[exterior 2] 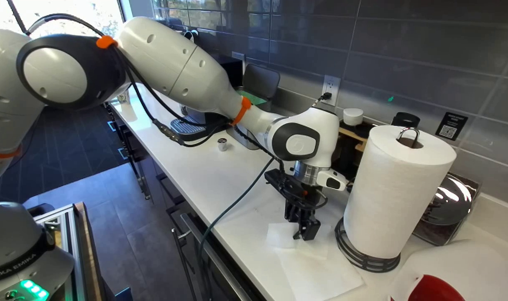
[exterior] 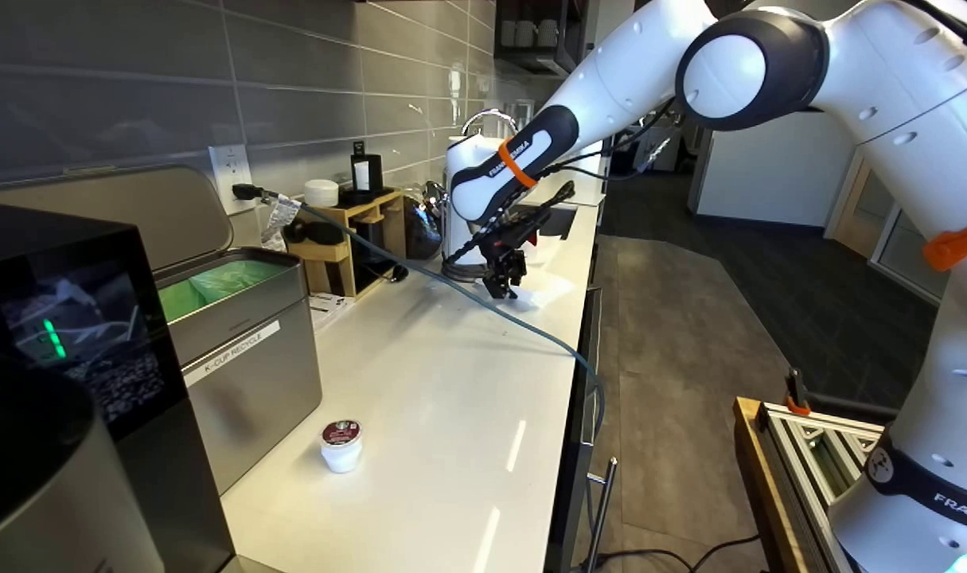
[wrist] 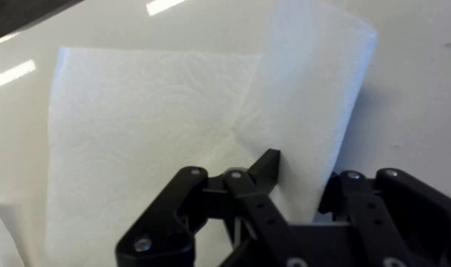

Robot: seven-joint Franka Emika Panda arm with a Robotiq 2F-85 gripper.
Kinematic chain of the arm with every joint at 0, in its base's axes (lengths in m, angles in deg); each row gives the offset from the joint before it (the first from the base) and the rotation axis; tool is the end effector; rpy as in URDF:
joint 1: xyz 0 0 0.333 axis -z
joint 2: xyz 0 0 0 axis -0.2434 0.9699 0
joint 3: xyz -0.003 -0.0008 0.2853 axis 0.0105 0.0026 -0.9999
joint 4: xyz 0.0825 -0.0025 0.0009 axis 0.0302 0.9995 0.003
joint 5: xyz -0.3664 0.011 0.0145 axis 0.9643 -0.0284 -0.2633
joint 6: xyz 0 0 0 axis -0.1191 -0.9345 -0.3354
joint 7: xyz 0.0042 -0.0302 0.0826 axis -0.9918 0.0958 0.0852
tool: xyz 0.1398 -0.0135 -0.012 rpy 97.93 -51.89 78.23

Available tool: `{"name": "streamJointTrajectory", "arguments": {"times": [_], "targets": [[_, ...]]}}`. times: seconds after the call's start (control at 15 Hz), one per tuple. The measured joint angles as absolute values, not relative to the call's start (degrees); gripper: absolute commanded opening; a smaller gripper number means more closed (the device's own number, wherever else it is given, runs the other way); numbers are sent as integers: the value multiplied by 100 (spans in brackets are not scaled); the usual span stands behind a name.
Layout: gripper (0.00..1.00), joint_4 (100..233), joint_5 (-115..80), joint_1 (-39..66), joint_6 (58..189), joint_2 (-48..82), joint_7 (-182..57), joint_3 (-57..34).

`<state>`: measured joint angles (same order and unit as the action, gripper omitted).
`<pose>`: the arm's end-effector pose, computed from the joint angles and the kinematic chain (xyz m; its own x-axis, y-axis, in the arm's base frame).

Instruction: Move the capsule to the back

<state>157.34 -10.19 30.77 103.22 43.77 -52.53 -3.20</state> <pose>0.5694 -0.3183 0.1961 0.9207 -0.3116 -0.2350 -0.2472 -0.9315 0.2669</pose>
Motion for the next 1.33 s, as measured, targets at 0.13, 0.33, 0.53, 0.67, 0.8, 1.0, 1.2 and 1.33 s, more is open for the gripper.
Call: {"name": "streamJointTrajectory", "arguments": {"times": [0.13, 0.33, 0.53, 0.67, 0.8, 1.0, 1.2, 1.33], "targets": [[3, 15730, -1021, 3075, 10331, 4358, -4984, -426], [3, 15824, -1127, 3081, 10330, 4229, -4454, -718], [3, 15979, -1521, 3158, 10232, 4056, -3847, -1034], [3, 16001, -1851, 3254, 10019, 3998, -3430, -1199], [3, 16001, -2150, 3371, 9730, 3959, -2994, -1344], [3, 16015, -2140, 3375, 9692, 3869, -3140, -1255], [3, 16203, -1998, 3280, 10141, 3576, -3738, -989], [3, 16435, -1823, 3188, 10353, 3285, -4236, -806]]}}
